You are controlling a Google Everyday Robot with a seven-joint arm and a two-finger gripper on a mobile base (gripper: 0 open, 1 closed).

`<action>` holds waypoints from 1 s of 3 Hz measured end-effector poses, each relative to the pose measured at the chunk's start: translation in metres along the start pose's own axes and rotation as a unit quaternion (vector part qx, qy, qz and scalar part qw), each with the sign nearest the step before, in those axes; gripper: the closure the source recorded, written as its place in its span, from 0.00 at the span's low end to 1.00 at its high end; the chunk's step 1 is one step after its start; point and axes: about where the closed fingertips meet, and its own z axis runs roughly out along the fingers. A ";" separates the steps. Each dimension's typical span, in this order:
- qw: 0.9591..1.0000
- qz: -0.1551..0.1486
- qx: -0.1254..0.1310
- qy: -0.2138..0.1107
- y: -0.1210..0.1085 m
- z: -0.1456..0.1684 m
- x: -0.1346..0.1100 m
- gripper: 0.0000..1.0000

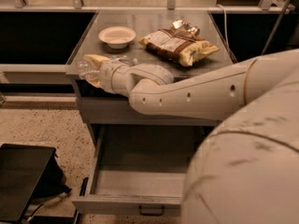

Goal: Pick water bottle from middle drawer and place on counter

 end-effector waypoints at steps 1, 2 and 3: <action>1.000 -0.007 0.000 0.014 -0.010 -0.007 0.003 1.00; 0.999 -0.018 0.015 0.043 -0.059 -0.028 0.014 1.00; 0.995 -0.024 -0.007 0.099 -0.083 -0.046 0.035 1.00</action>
Offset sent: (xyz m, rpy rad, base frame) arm 0.0531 -0.1295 0.0958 -0.3602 0.0544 -0.2173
